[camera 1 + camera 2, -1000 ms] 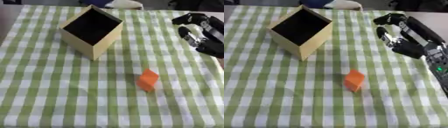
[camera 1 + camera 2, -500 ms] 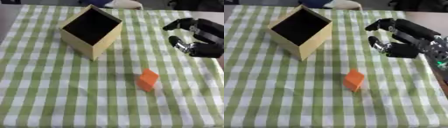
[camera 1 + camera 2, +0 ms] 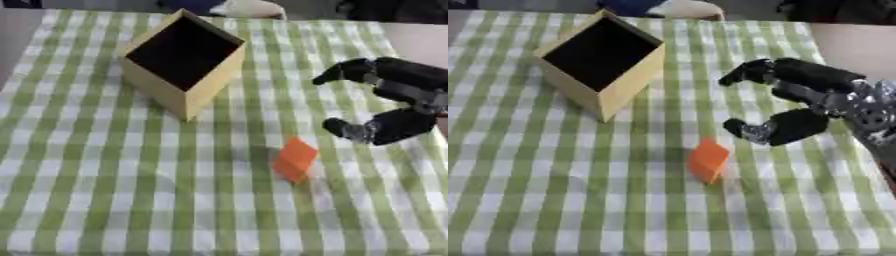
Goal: Pick up objects on the table and place them in the box.
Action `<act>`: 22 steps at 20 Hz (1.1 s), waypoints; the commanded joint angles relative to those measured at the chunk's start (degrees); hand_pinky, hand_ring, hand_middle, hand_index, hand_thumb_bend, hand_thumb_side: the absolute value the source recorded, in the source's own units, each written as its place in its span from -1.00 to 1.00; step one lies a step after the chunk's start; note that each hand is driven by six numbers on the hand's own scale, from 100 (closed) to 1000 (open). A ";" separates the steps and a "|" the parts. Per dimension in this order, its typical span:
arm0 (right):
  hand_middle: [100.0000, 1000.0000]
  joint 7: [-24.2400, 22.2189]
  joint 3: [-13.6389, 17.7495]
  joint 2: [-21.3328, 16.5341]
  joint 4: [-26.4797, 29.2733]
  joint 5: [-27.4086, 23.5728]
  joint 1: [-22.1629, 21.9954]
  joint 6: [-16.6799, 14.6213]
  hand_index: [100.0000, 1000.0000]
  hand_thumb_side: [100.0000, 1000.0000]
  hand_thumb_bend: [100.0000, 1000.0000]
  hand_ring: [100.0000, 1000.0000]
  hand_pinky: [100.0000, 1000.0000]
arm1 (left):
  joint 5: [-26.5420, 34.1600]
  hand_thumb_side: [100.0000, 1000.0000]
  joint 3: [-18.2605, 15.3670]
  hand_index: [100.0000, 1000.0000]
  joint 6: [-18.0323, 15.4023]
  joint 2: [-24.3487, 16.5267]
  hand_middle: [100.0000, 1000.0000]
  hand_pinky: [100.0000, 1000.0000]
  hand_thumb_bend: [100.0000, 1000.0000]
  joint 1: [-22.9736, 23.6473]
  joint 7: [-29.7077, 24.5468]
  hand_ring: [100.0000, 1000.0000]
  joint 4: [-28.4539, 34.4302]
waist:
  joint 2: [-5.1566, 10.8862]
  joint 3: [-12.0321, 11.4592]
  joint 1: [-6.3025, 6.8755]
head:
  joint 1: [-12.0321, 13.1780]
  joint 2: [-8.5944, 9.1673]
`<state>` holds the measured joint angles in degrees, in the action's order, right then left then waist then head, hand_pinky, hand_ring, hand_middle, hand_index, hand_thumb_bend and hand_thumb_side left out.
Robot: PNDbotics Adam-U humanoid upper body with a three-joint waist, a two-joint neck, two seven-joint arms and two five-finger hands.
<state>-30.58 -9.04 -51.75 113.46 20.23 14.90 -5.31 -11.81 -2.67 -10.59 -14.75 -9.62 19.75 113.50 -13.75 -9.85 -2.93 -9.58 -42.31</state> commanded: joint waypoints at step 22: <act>0.67 -7.08 -5.96 -1.09 -0.15 7.67 2.92 0.18 0.91 0.12 -0.43 0.77 0.74 | 0.45 0.40 0.34 0.30 0.00 -1.17 0.14 0.36 -0.21 -0.55 -1.08 0.09 1.09 | 0.23 -0.84 -0.02 | -0.64 -0.75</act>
<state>-37.31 -15.31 -51.70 113.22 27.61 17.16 -5.04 -11.57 -2.31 -10.51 -14.75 -9.63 18.82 113.50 -14.20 -10.64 -3.00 -10.22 -42.77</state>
